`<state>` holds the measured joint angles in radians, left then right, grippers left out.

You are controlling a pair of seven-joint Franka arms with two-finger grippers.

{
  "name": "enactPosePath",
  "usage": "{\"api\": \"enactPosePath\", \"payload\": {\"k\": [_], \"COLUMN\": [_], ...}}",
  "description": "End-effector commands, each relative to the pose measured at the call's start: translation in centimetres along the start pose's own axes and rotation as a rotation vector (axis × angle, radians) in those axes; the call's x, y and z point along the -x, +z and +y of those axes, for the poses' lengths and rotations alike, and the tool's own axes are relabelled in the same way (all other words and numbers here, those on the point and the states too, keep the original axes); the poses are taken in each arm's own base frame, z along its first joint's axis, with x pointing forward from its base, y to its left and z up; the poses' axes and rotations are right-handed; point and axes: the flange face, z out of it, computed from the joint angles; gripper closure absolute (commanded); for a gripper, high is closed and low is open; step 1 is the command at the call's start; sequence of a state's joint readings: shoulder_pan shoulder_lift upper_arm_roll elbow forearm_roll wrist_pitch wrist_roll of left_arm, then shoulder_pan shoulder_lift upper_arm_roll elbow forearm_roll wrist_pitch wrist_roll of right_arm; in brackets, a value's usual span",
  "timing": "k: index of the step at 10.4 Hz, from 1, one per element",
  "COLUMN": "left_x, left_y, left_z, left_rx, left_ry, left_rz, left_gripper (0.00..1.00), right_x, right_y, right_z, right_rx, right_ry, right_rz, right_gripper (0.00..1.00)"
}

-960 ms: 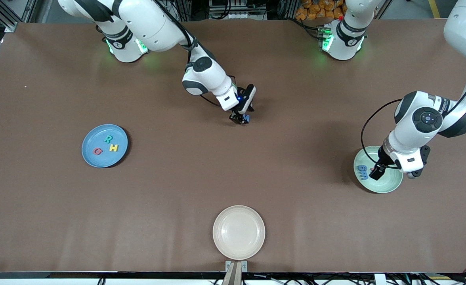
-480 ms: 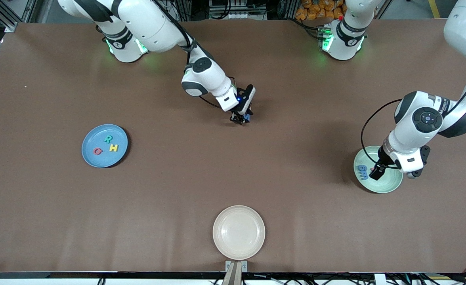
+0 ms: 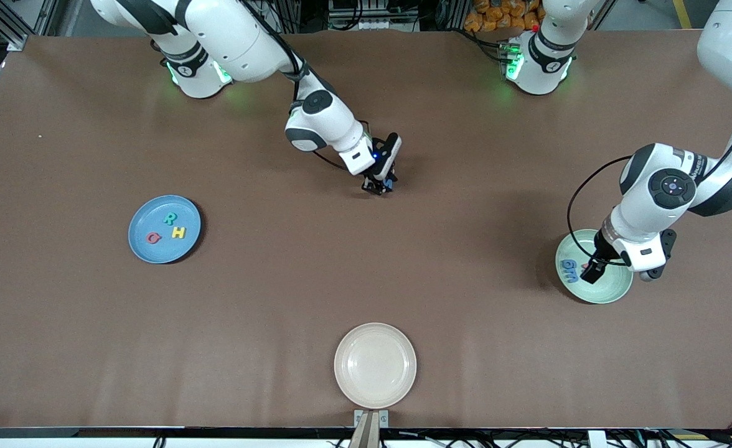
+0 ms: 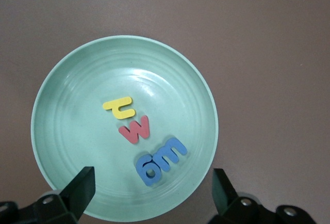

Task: Sort uppercase to blue plate, lowercase to green plate
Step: 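Release the w on the green plate while the right gripper grasps the M, then carry the blue M to the blue plate with the right gripper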

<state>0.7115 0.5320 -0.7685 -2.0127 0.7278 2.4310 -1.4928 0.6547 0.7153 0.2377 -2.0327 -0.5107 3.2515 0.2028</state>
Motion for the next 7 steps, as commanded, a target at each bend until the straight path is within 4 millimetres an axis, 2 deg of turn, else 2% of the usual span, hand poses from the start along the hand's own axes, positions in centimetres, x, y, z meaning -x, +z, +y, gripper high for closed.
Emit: {"api": "enactPosePath", "payload": {"k": [1,3,4,7], "left_x": [-0.2,-0.2,-0.2,0.0], "left_y": [-0.5,-0.9,-0.9,-1.2], "left_z": [0.3,0.4,0.4,0.6], "left_rx": [-0.004,0.000,0.001,0.005], "left_ry": [0.019,0.017,0.014,0.014], "left_rz": [0.024,0.028,0.028,0.029], "left_gripper": [0.00,0.00,0.00,0.00], "right_x": [0.5,0.2,-0.4,-1.1], "right_y": [0.8,0.5,0.2,-0.3], "right_z": [0.2,0.8,1.2,3.2], "right_rx": [-0.002,0.006,0.011,0.038], "right_ry": [-0.005,0.013,0.016,0.040], "right_rz": [-0.008,-0.003,0.007,0.009], "right_gripper": [0.83,0.84,0.91,0.91]}}
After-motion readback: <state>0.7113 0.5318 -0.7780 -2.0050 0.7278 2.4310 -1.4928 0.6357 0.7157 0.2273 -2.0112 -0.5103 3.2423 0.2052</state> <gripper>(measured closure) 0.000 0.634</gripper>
